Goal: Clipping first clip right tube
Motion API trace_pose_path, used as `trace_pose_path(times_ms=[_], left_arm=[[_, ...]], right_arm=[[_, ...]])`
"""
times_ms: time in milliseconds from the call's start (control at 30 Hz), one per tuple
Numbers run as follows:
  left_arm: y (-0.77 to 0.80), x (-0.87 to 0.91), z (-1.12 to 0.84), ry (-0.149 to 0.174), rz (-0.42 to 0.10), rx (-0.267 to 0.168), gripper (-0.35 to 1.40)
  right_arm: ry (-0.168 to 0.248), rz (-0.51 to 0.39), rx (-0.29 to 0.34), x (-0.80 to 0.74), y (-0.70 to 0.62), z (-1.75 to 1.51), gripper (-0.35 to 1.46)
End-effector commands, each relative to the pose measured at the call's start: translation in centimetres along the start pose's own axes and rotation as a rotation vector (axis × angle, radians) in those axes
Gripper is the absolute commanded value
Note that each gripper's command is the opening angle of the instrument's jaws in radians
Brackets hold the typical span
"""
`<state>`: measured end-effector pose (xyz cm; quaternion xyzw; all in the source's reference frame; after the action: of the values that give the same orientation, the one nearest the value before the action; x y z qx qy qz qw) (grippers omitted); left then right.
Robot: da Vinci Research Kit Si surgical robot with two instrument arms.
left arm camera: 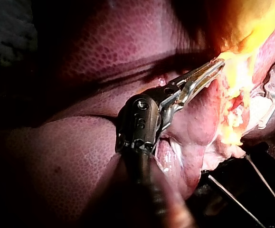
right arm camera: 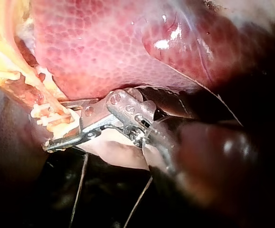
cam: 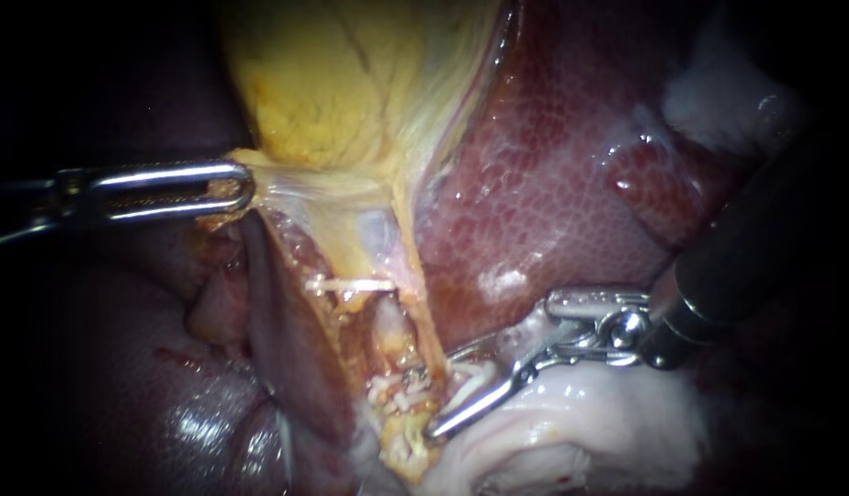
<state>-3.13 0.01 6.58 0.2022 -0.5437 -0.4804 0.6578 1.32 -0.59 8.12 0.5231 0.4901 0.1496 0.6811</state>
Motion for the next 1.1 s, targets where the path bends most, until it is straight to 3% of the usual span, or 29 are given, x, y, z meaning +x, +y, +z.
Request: trace_pose_path(times_ms=[33, 433, 600, 667, 700, 767, 1100], left_arm=[[0.0, 0.0, 0.0, 0.0, 0.0, -0.001, -0.35], [0.0, 0.02, 0.02, -0.001, 0.001, -0.002, -0.35], [0.0, 0.02, 0.02, -0.001, 0.001, -0.002, -0.35], [0.0, 0.02, 0.02, -0.001, 0.001, -0.002, -0.35], [0.0, 0.02, 0.02, -0.001, 0.001, -0.002, -0.35], [0.0, 0.02, 0.02, -0.001, 0.001, -0.002, -0.35], [0.0, 0.02, 0.01, -0.001, 0.001, -0.002, -0.35]], right_arm=[[0.0, 0.005, -0.001, -0.01, 0.02, 0.0, 0.45], [-0.004, 0.02, -0.004, -0.16, 0.14, 0.03, 0.37], [-0.002, 0.022, -0.003, -0.12, 0.15, -0.01, 0.3], [-0.001, 0.024, -0.003, -0.09, 0.15, -0.02, 0.23], [-0.002, 0.024, -0.002, -0.09, 0.15, -0.03, 0.09], [0.0, 0.054, 0.001, -0.08, 0.16, -0.07, -0.35], [0.003, 0.066, -0.006, -0.09, 0.22, -0.16, -0.35]])
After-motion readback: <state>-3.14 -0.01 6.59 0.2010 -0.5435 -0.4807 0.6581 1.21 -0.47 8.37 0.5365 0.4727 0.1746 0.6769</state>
